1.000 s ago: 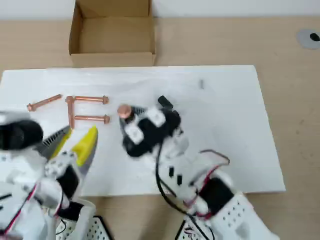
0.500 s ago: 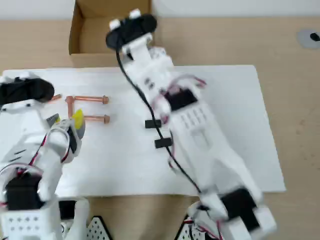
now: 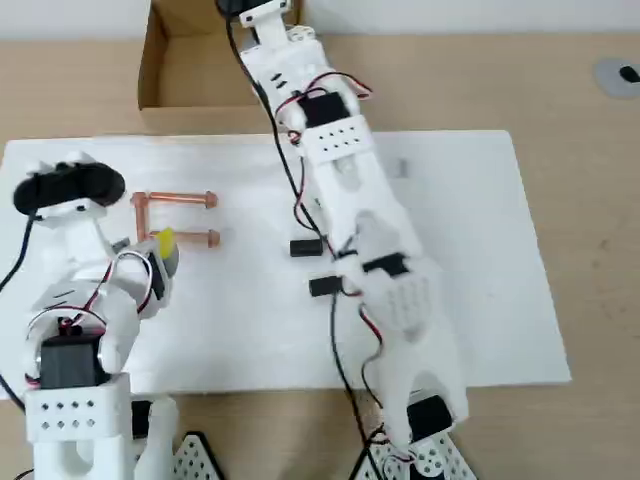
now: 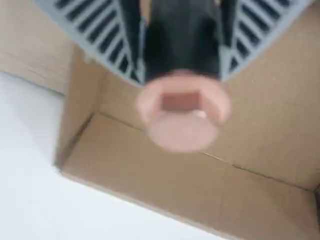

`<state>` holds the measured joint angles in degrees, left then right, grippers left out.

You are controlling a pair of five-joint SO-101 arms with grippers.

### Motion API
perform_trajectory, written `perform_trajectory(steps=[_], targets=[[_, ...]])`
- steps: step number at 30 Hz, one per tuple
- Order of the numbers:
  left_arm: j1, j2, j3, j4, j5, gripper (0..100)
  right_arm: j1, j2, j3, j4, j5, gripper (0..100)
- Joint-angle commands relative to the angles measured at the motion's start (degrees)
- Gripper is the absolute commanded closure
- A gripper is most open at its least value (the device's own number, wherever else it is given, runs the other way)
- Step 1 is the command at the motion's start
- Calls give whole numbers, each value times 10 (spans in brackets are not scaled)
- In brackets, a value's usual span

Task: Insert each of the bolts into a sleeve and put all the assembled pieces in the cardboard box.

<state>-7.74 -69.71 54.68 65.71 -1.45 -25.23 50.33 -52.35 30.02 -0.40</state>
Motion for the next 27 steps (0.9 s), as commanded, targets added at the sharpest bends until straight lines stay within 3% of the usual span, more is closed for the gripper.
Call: perform_trajectory(steps=[1,7,14,21,27], targets=[[-6,-2,2,-8,3,812,7,96,-175,-11,-5,987],[-6,-2,2,-7,3,812,18,248,-301,-11,-3,969],[-3,-2,2,-7,3,812,17,304,-335,32,-6,786],[-5,-2,4,-7,3,812,19,302,-336,55,-3,782],[-11,2,0,-7,4,812,19,280,-375,150,4,781]])
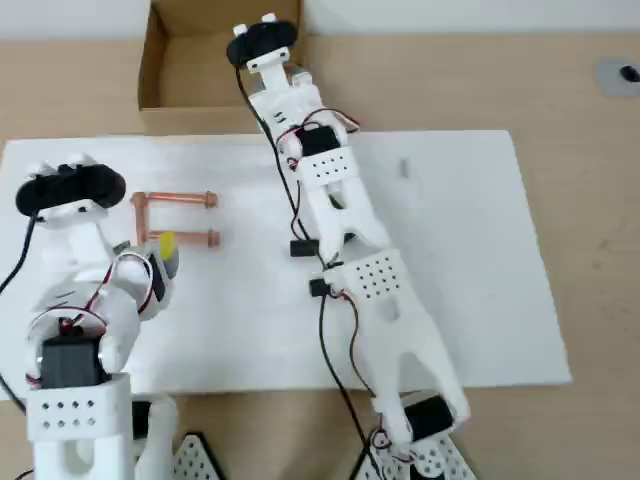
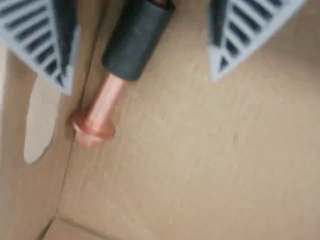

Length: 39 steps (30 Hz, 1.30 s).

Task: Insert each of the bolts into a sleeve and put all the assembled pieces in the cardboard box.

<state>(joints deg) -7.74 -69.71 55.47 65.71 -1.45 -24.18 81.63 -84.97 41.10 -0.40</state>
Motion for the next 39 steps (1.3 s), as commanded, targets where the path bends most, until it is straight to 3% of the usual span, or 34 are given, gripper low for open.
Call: perform_trajectory(steps=[1,9,16,23,31,39], targets=[[-19,3,-9,-9,5,812,9,-42,-69,60,3,781],[-66,125,-66,10,59,812,10,-192,-99,195,5,781],[-138,349,-238,5,244,812,7,-304,-104,327,5,782],[-200,517,-316,-126,458,812,7,-382,-104,502,5,783],[-200,635,-323,-227,542,812,9,-399,-104,590,5,784],[-201,698,-350,-244,590,812,9,-398,-101,590,5,784]])
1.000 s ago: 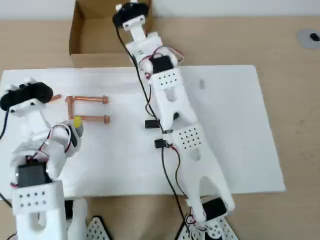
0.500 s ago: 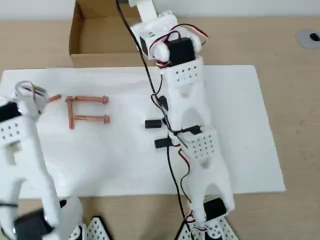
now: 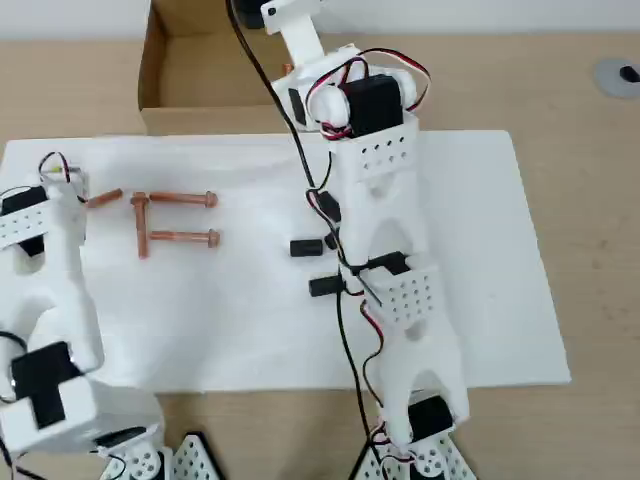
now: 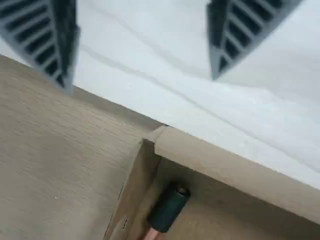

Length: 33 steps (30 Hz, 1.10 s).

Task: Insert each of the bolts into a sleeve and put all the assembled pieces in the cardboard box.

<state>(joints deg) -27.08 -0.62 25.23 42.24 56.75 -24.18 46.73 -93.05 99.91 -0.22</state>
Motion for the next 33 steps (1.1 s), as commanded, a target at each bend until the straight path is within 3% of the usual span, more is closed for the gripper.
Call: perform_trajectory(steps=[1,11,26,33], targets=[[-9,18,-55,-10,8,812,9,-49,-19,2,4,784],[-65,130,-144,-4,24,812,9,-46,-17,1,4,784],[-25,292,-292,39,-9,812,10,-19,-22,-2,4,784],[-16,356,-400,134,-46,940,10,-19,-21,-2,4,784]])
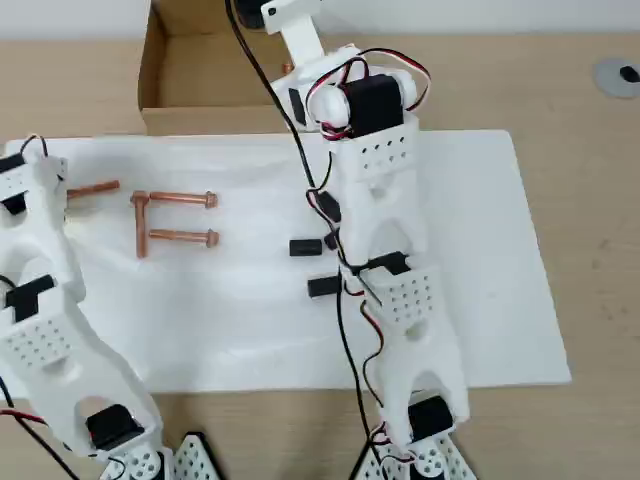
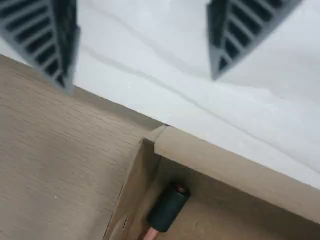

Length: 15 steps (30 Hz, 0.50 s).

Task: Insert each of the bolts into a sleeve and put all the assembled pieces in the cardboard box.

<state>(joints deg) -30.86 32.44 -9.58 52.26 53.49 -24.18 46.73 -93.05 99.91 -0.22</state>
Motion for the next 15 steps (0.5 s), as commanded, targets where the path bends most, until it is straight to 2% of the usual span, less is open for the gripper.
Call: perform_trajectory(steps=[1,11,15], targets=[[22,34,-64,52,-12,948,14,-19,-21,-2,4,784],[22,67,-207,237,-18,991,35,-19,-18,-2,3,784],[18,67,-316,328,-76,991,36,-19,-19,0,3,784]])
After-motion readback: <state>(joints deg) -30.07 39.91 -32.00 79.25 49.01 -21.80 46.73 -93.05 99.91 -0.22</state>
